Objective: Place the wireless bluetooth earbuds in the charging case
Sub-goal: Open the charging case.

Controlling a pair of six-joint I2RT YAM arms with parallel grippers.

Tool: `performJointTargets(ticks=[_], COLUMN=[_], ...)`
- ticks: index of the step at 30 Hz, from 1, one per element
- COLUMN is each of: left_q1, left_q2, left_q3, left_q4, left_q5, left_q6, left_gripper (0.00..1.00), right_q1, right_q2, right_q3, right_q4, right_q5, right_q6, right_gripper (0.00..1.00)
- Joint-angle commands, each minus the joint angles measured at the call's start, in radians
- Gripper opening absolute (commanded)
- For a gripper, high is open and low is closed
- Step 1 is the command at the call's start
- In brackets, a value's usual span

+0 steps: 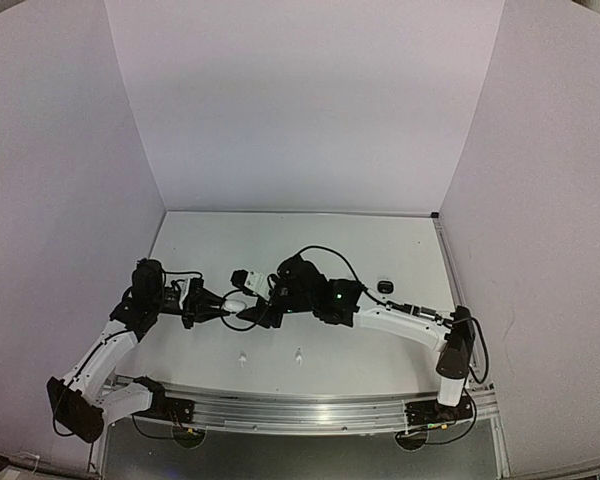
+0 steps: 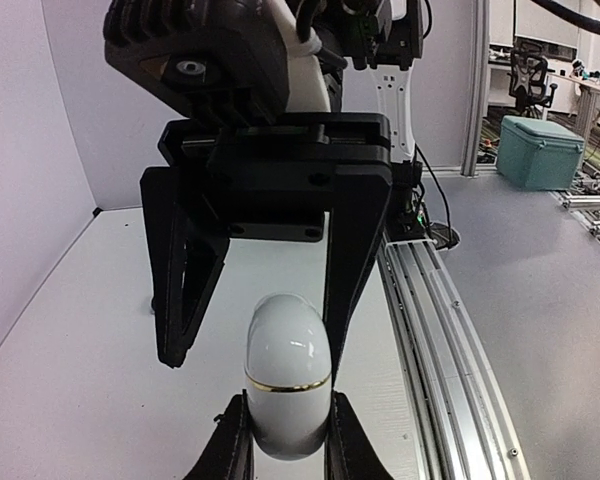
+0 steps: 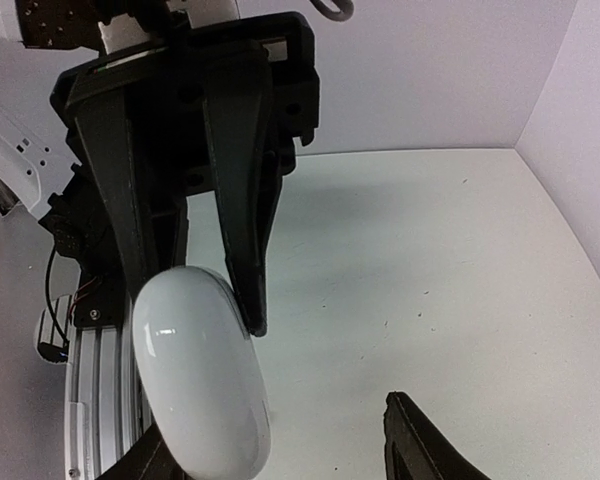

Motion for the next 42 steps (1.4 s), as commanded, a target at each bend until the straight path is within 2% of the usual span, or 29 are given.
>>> performJointTargets(ticks=[1, 15, 35, 42], left_q1=[-0.006, -0.006, -0.006, -0.006], left_q2=[0.003, -0.001, -0.023, -0.025], left_q3=[0.060, 0.067, 0.049, 0.049], left_q4=[-0.136, -0.258, -0.266, -0.325], left_q5=[0.031, 0.011, -0.031, -0.033], left_q6=[0.152, 0.300, 0.308, 0.378], left_gripper=[0.00, 0.00, 0.00, 0.00], right_q1=[-0.033, -0.058, -0.076, -0.088], right_q2=[-0.008, 0.049, 0.080, 0.076], right_q3=[0.044, 0.120, 0.165, 0.167], right_q4=[0.013, 0.013, 0.013, 0.013], right_q5=[-0.016, -0.065, -0.089, -0.092], right_q6=[0.040, 0.059, 0.107, 0.115], right_gripper=[0.57, 0.56, 0.54, 0.54])
